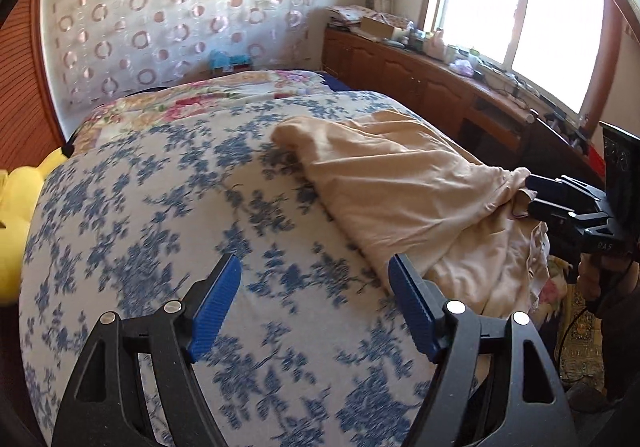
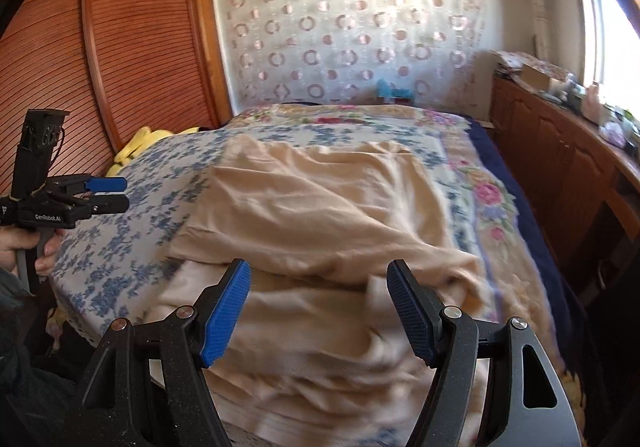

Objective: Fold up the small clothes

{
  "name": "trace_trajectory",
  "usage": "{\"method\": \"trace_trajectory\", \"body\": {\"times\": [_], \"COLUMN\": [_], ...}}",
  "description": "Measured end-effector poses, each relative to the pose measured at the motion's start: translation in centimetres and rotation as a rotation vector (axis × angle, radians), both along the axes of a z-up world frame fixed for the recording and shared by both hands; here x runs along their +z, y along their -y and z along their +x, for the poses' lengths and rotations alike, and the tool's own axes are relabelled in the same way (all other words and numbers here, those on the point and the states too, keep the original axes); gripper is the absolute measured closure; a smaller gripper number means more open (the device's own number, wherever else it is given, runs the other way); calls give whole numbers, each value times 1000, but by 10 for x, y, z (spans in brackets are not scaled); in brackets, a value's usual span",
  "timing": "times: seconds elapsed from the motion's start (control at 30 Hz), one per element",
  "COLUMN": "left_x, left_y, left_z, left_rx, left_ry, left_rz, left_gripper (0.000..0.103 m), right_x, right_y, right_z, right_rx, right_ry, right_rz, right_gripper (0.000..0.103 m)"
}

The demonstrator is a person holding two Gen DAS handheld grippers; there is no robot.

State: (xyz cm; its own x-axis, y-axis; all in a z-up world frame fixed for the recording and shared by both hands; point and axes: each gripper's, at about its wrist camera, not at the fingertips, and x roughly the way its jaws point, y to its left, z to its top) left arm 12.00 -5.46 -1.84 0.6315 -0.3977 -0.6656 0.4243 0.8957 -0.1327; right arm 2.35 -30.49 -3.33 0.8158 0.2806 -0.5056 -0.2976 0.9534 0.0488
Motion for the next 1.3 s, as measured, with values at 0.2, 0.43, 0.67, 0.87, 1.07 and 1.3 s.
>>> {"method": "trace_trajectory", "body": {"times": [0.2, 0.43, 0.67, 0.87, 1.07, 1.3], "left_x": [0, -8, -14, -19, -18, -16], "left_y": [-21, -42, -53, -56, -55, -52], "left_z": [-10, -10, -11, -12, -16, -18], "left_rx": [40, 78, 99, 100, 93, 79], "left_ry": [27, 21, 12, 5, 8, 15], "left_rz": [-15, -42, -58, -65, -64, -64], "left_gripper": [26, 26, 26, 26, 26, 26], "right_x": [0, -9, -22, -32, -6, 51], "right_y": [-45, -90, -117, -133, -112, -51], "right_z": [33, 74, 102, 112, 112, 140], "right_rx": [145, 282, 314, 301, 273, 233], "right_ry": [-39, -125, -187, -175, -134, -129], "right_rz": [-20, -112, -227, -329, -293, -93], "right_gripper": [30, 32, 35, 54, 93, 93]}}
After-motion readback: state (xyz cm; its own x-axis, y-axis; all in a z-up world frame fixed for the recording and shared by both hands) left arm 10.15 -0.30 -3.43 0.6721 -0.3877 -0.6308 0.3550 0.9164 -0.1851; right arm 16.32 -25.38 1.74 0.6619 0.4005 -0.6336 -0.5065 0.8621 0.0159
